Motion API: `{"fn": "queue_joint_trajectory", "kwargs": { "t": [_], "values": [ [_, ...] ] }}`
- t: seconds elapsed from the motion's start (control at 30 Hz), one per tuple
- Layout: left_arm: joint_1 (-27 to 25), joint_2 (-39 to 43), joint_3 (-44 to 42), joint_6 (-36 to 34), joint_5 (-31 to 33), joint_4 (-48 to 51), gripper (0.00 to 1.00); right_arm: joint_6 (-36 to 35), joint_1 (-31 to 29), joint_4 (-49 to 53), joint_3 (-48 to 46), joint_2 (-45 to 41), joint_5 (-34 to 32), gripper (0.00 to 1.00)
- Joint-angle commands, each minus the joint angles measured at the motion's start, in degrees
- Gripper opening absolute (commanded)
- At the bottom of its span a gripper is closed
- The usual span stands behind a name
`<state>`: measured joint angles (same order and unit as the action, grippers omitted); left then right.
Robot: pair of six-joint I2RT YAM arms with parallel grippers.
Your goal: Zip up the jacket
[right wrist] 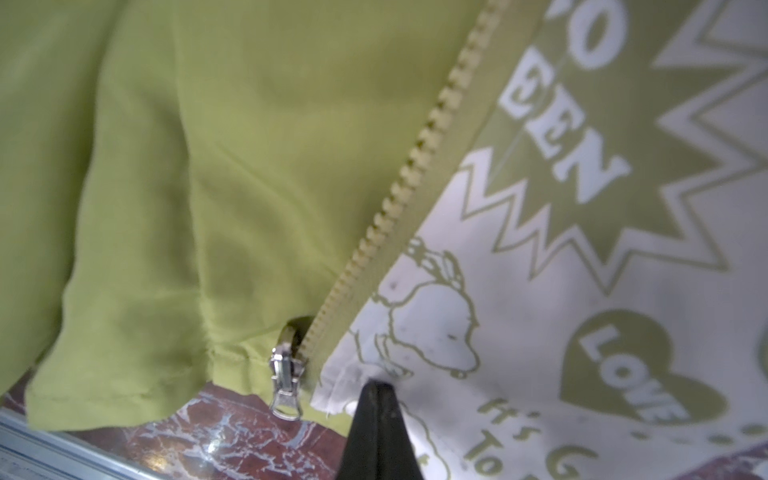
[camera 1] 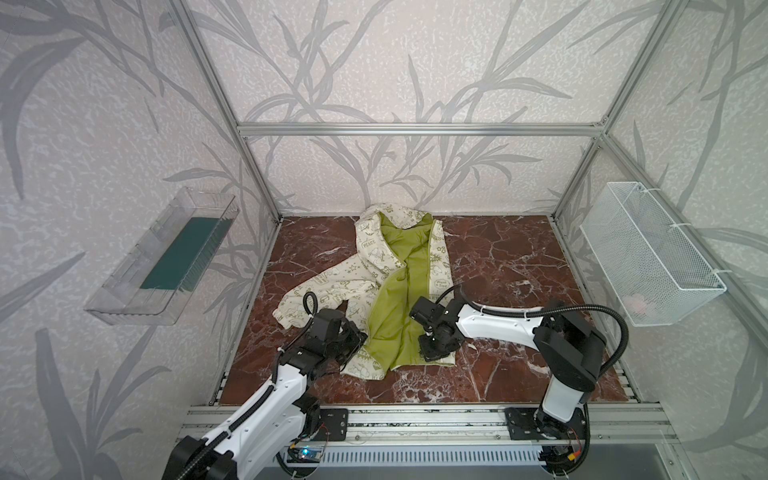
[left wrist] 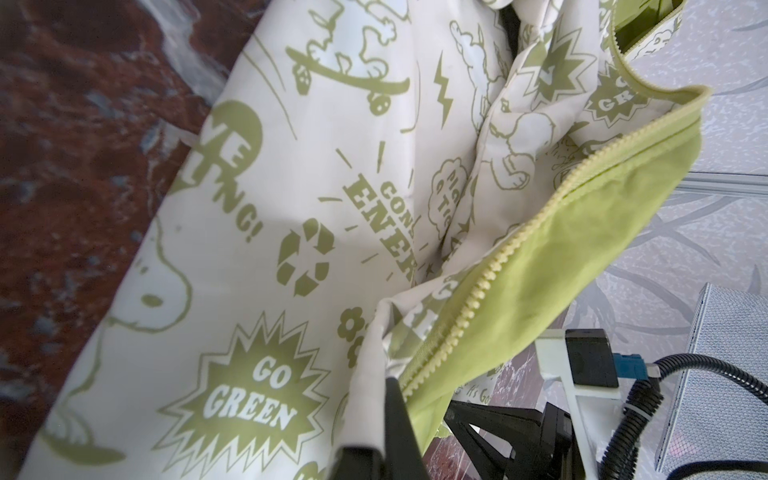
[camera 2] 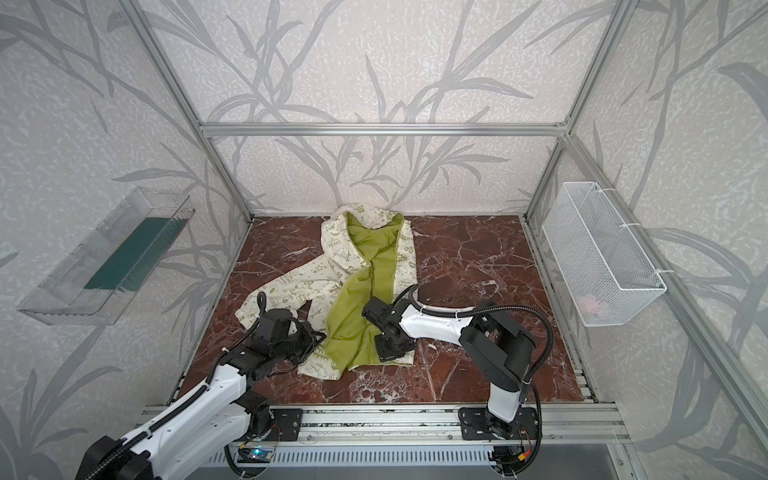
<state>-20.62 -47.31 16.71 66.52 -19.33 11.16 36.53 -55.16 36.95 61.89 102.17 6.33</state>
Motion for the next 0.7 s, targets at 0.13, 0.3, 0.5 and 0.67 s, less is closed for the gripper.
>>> {"fn": "queue_joint_trajectory", "kwargs": {
  "t": [0.13,0.3,0.5,0.67],
  "values": [
    [0.0,-0.38,0.27,-0.82,1.02,0.26,0.0,-0.7,1.01,0.89,-3.02,-10.9,-0.66,0.0],
    [-0.12,-3.0,1.97,-0.66,-1.22,-2.4,0.0,-0.39,6.01,-11.34,-11.82,-21.46,7.05,0.0],
    [-0.36,-7.27,5.71,0.44,-6.25,-9.21,0.0,-2.16,10.79,-34.29,-26.19,-34.34,11.83,0.0],
    [-1.14,-10.61,7.8,1.85,-8.18,-13.66,0.0,-0.36,14.24,-44.13,-33.86,-41.77,13.73,0.0]
  ]
}}
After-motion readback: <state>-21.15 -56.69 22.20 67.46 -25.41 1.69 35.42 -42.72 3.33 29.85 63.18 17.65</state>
